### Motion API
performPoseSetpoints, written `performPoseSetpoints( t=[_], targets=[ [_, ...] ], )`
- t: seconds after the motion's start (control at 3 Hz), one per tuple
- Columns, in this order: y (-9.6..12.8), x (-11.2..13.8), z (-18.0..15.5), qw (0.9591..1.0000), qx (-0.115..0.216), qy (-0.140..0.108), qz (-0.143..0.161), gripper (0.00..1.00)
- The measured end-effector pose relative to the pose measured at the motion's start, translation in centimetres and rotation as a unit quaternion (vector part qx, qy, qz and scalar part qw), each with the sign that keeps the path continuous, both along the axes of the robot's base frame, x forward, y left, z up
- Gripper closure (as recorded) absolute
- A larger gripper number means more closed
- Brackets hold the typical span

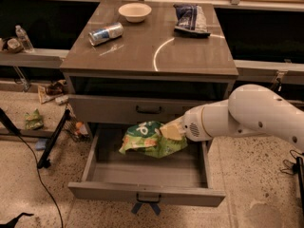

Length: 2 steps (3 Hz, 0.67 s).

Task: Place green rice chip bag into middle drawer

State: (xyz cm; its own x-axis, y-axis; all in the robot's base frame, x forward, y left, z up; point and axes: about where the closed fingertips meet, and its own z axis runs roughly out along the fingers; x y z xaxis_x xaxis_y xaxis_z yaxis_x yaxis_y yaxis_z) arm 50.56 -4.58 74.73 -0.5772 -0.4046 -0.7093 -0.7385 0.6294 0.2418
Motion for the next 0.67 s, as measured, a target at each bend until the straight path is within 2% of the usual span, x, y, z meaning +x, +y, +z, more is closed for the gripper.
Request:
performPoseSetpoints(
  t=[0.33,0.67],
  targets=[
    [0.0,0.0,0.0,1.0,0.0,0.0,0.0,1.0],
    [-1.5,2.4,-4.7,0.9994,-0.006,0.023,-0.026,1.0]
  ],
)
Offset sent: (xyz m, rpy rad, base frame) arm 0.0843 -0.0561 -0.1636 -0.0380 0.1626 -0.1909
